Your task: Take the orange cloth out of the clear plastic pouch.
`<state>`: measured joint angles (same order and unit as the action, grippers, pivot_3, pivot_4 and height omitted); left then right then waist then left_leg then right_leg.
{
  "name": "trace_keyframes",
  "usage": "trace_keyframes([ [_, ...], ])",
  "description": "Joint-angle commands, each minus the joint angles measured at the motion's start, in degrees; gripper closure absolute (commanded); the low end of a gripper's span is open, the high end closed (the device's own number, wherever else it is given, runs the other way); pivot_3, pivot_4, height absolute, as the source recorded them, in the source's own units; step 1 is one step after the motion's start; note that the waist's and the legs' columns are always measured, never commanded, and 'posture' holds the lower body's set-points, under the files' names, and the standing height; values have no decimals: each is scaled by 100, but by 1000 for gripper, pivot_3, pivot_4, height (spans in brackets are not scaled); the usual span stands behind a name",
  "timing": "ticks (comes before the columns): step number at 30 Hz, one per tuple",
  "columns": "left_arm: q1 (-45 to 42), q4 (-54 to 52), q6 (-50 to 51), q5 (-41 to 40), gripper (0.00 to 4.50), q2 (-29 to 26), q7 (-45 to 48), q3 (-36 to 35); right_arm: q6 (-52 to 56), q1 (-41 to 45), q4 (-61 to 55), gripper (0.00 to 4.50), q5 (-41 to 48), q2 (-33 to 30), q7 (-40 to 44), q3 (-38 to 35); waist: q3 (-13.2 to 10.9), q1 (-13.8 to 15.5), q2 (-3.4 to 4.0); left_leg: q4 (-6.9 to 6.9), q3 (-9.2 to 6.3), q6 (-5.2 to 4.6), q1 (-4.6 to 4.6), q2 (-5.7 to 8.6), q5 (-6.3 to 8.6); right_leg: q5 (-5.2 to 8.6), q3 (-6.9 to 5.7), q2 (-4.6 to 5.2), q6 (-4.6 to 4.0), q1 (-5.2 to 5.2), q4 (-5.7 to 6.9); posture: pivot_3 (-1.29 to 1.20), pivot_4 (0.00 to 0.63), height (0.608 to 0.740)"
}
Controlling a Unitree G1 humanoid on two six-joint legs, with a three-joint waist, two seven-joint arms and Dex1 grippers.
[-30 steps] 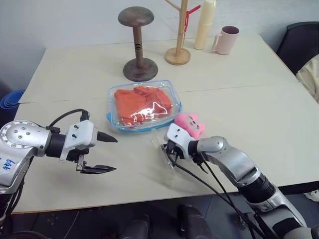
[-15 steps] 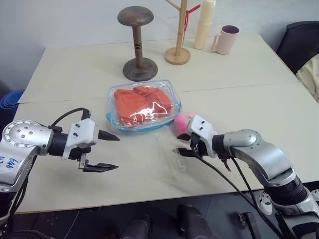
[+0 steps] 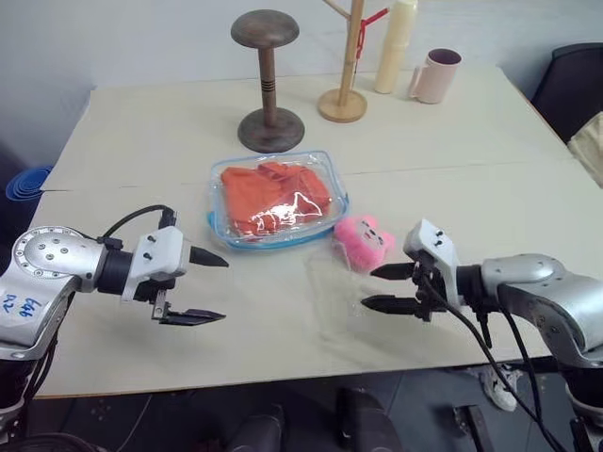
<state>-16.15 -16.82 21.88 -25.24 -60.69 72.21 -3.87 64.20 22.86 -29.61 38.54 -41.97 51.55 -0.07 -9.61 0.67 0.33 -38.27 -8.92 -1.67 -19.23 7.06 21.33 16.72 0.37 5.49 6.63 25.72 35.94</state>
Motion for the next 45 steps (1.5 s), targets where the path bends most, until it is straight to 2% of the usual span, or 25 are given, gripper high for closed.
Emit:
trace_keyframes([
  [1,-35,13,-157,96,0,3,51,16,226,270,-26,981,15,362,-563,241,0,-5,0,-2,1,0,1,0,0,-1,0,0,-1,0,2,0,150,740],
  [5,-91,53,-165,107,0,2,70,31,618,234,89,981,149,565,-910,222,0,50,0,-5,-2,0,-1,3,0,-2,-1,2,-3,0,2,0,150,740],
  [8,-98,69,-186,147,0,4,54,42,380,79,-17,981,-242,336,-1143,386,0,83,0,-5,-5,-3,-4,6,2,-2,-5,4,-3,0,1,0,150,740],
  [10,-44,25,-182,134,0,-11,59,17,-286,-90,-216,981,-779,-58,-1154,606,0,86,0,-5,-6,-7,-6,9,3,-2,-6,7,-2,0,1,0,150,740],
  [13,19,-16,-172,112,0,-37,89,-1,-1712,-586,-686,981,-1487,-729,-748,808,0,77,0,-5,-1,-13,-9,14,7,-3,-5,9,0,2,-1,0,150,740],
  [15,6,8,-186,121,0,-45,107,8,-2284,-907,-948,981,-1410,-842,-426,631,-3,64,-7,-5,-2,-12,-8,9,8,-4,-8,6,1,1,-5,0,150,740],
  [18,-71,76,-201,138,0,-35,130,42,-3377,-1303,-961,981,-2139,-1217,-211,762,-3,49,-8,-8,7,-8,-5,3,10,-4,-5,0,1,2,-5,0,150,740],
  [21,-115,125,-231,147,0,-35,163,60,-4372,-1732,-984,981,-2240,-1447,334,620,-4,73,-10,-28,7,-8,-5,4,10,-4,-5,0,1,-4,-2,0,150,740],
  [24,-146,164,-255,172,0,-9,174,109,-4725,-1594,-803,981,-2672,-1458,325,803,-5,68,-12,-42,5,-8,-6,5,11,-5,-4,0,3,-10,-2,0,150,740],
  [27,-194,155,-264,190,0,10,155,175,-4553,-1360,-672,1506,-2707,-1291,364,998,-5,66,-12,-50,6,-7,-5,4,12,-6,-4,-1,5,-13,1,0,150,740],
  [33,-194,128,-226,169,0,-6,125,150,-4392,-1116,-488,3534,-2735,-1388,741,1175,-6,77,-13,-50,3,-8,-7,4,15,-6,-5,-1,5,-13,-1,0,150,740],
  [38,-138,56,-166,136,0,-39,90,91,-4380,-973,-335,3534,-2849,-1322,937,1353,-6,79,-13,-53,4,-11,-8,4,17,-6,-4,-1,5,-13,-2,0,150,740],
  [45,-161,-29,-56,114,0,-31,12,74,-4490,-339,250,3534,-3242,-1037,1146,1892,-7,70,-14,-59,4,-8,-8,2,19,-6,-4,-3,5,-12,2,0,150,740],
])
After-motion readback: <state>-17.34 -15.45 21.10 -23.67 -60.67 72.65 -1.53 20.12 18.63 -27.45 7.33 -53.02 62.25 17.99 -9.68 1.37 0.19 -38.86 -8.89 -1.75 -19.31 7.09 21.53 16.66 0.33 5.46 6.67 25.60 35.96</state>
